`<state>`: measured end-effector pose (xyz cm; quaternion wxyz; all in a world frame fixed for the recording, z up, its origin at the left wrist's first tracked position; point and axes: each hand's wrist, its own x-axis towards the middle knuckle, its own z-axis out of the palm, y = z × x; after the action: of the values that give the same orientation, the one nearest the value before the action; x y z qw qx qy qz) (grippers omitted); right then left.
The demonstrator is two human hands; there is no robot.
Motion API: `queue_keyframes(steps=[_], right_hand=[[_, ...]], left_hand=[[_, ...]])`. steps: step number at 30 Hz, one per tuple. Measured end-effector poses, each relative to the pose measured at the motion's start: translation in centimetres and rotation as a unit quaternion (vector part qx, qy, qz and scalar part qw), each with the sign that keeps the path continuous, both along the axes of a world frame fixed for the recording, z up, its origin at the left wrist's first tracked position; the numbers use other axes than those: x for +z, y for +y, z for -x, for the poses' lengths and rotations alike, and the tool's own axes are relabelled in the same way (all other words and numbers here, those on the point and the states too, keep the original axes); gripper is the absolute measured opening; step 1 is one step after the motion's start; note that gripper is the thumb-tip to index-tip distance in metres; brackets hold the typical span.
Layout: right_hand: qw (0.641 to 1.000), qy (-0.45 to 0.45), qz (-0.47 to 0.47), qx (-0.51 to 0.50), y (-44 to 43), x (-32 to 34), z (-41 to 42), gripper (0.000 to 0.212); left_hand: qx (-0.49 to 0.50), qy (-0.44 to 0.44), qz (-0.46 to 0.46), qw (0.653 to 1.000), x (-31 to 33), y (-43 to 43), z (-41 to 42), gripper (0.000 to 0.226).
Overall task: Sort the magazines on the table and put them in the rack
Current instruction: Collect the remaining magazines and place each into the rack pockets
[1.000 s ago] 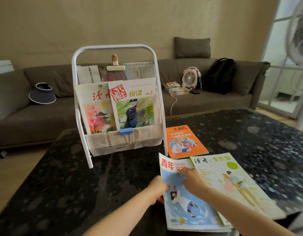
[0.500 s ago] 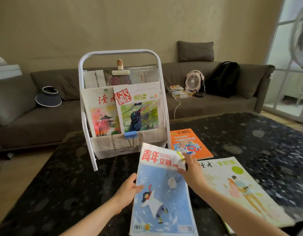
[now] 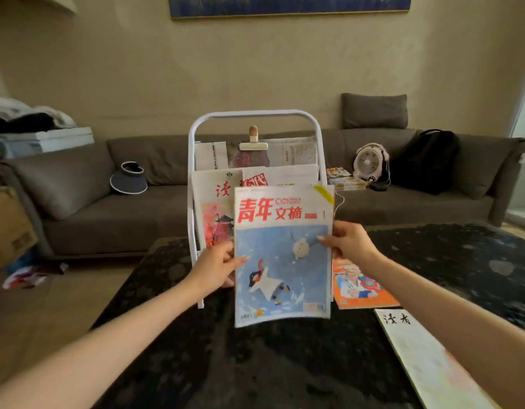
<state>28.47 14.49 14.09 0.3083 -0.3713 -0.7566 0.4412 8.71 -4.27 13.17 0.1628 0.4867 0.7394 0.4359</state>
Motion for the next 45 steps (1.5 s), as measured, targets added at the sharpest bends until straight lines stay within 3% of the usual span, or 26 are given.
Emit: queue_keyframes(steps=[5,7,9,15,21,31,35,38,41,45], right_hand=[[0.988,0.092,-0.126,-0.021,2.0,10.9,5.1,0.025],[0.98,0.138,-0.144,-0.029,2.2,15.2,7.0,0.02],[0.972,0.171,-0.157,-0.031,2.3,18.8,8.8,0.02],[0.965,0.19,-0.179,-0.021,3.1,23.7,13.1,0.024],[0.966,0.18,-0.181,-0.024,4.2,22.9,15.8,0.029],[0.984,0.124,-0.129,-0.022,6.4,17.1,18.3,0.03],[0.986,0.09,-0.138,-0.021,6.8,15.6,19.3,0.033],[0.987,0.056,-0.15,-0.027,7.0,14.3,20.1,0.034],[0.984,0.025,-0.172,-0.037,7.4,13.2,21.0,0.033],[0.979,-0.001,-0.194,-0.069,7.7,12.5,21.3,0.036]], left_hand=[[0.072,0.106,-0.14,0.982,10.7,2.6,4.4,0.018],[0.095,0.115,-0.181,0.972,14.6,3.8,6.5,0.008],[0.118,0.098,-0.212,0.965,18.0,4.9,8.3,0.021],[0.204,0.146,-0.261,0.932,22.9,7.3,12.1,0.034],[0.241,0.175,-0.256,0.92,21.9,9.5,15.2,0.018],[0.259,0.21,-0.168,0.928,15.4,11.7,16.6,0.016],[0.323,0.284,-0.108,0.897,14.6,11.9,17.0,0.021],[0.349,0.29,-0.066,0.889,14.4,12.2,17.2,0.027],[0.353,0.257,-0.062,0.898,13.5,12.7,16.5,0.037],[0.288,0.243,-0.113,0.919,12.0,13.5,16.1,0.072]])
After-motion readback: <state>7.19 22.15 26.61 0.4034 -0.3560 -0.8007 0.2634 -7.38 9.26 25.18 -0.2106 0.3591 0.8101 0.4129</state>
